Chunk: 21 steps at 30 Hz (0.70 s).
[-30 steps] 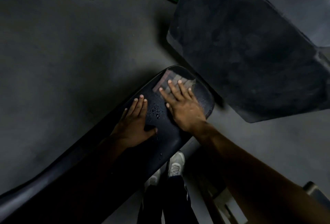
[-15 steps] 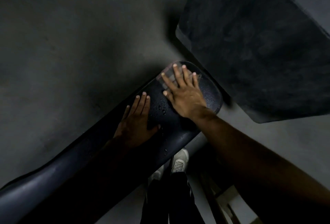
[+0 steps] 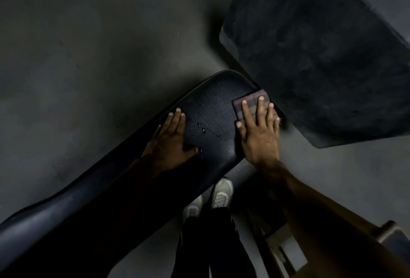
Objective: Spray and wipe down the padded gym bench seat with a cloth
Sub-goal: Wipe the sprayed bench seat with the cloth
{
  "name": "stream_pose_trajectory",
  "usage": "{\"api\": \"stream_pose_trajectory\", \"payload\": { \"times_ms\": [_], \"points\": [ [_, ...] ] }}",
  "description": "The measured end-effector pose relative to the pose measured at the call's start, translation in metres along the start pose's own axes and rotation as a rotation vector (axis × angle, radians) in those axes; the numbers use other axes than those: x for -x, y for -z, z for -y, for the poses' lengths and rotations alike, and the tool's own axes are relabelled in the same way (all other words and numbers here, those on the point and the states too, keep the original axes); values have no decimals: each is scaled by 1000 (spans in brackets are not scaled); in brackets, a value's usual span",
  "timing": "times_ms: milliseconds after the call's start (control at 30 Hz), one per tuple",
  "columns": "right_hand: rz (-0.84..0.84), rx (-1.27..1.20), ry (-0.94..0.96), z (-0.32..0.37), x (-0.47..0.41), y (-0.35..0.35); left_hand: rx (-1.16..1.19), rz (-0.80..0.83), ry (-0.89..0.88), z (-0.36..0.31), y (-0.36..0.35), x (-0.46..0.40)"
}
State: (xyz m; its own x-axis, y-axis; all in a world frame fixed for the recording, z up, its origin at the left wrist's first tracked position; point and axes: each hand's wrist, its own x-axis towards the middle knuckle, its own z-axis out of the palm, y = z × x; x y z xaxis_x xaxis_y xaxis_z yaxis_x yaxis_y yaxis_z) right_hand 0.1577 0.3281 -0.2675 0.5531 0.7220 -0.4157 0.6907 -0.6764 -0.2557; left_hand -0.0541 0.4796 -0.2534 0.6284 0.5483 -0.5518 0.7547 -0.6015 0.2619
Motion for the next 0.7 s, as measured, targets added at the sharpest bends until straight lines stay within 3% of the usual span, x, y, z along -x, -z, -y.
{"api": "stream_pose_trajectory", "payload": {
  "times_ms": [67,167,267,433,567,700],
  "points": [
    [27,36,99,14,2,-6,1,-23,11,-2,-4,2],
    [104,167,390,19,32,-26,4,-18,29,-7,1,1],
    [138,219,495,4,65,-37,-27,31,30,-8,10,5],
    [122,200,331,-33,64,-14,-9,-21,69,6,2,30],
    [83,67,137,-5,29,-3,14,-129,82,31,-15,48],
    [155,111,260,67,27,-21,33,-127,144,52,-23,64]
  ]
}}
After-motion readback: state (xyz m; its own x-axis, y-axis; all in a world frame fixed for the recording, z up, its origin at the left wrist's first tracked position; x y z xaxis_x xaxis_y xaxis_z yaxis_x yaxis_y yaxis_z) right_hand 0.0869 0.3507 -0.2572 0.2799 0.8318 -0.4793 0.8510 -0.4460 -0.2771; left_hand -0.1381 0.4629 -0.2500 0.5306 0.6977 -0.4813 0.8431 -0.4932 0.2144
